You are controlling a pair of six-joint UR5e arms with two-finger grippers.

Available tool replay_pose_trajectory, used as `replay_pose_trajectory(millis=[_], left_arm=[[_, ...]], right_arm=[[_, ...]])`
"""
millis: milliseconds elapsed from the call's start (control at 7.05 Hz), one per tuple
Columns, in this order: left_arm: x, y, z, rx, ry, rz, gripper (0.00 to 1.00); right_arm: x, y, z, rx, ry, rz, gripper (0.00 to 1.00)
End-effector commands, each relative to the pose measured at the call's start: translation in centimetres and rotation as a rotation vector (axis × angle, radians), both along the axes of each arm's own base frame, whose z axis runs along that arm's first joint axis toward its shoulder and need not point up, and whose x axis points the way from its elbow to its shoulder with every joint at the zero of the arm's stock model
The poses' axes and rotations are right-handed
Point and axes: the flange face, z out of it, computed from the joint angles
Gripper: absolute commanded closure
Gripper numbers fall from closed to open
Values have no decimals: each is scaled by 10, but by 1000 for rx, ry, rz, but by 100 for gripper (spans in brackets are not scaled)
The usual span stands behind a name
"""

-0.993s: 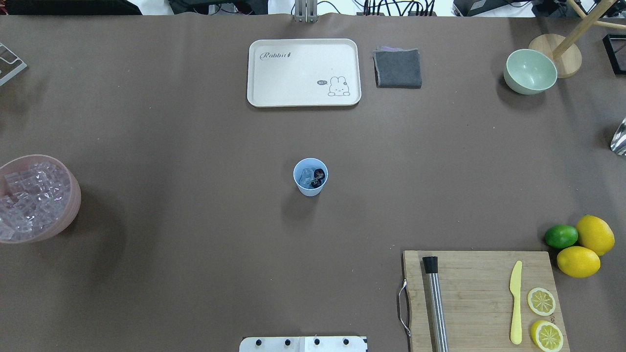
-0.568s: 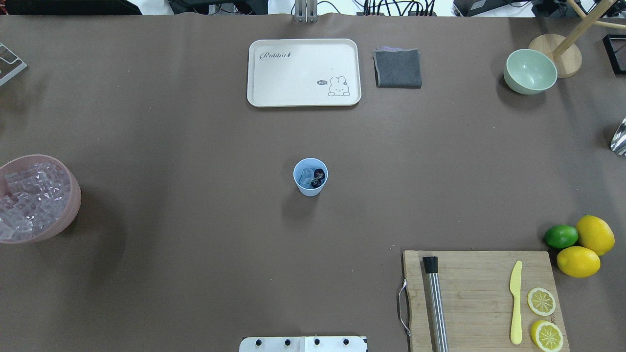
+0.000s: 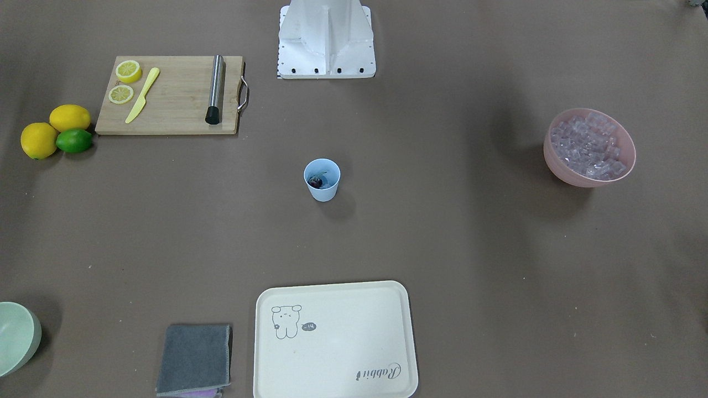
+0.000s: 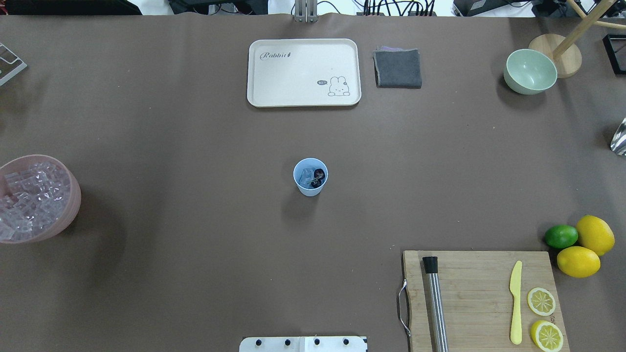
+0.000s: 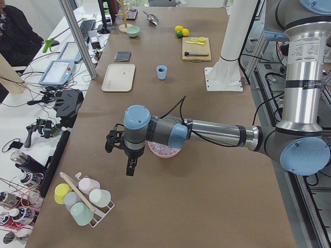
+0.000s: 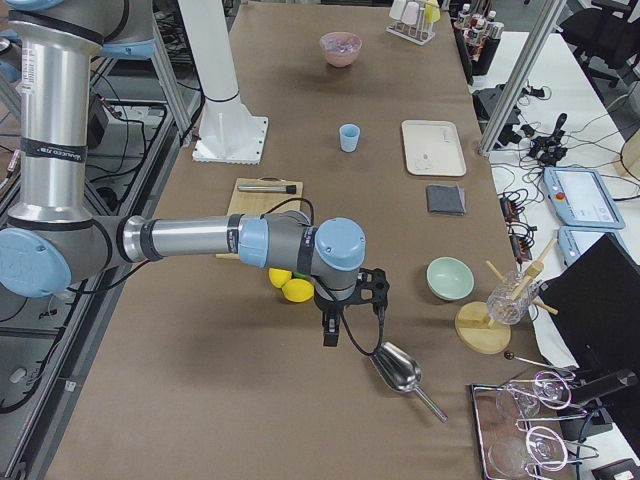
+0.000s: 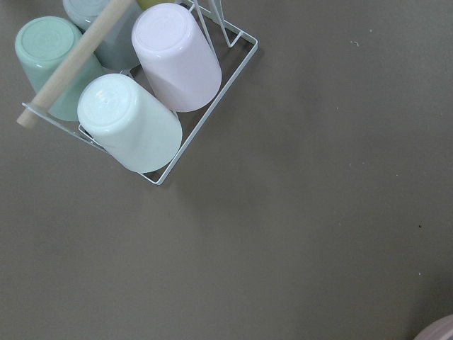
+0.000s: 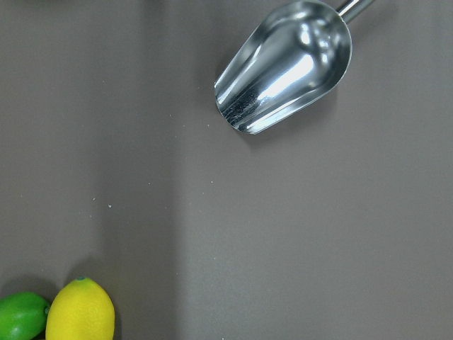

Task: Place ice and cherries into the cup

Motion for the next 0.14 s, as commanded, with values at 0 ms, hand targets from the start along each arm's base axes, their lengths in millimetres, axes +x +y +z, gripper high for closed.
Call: replay_pose_trajectory(millis=[0], left_arm=[[0, 0, 2, -5, -4, -1, 2]], right_arm=[[0, 0, -2, 5, 2, 0, 0]])
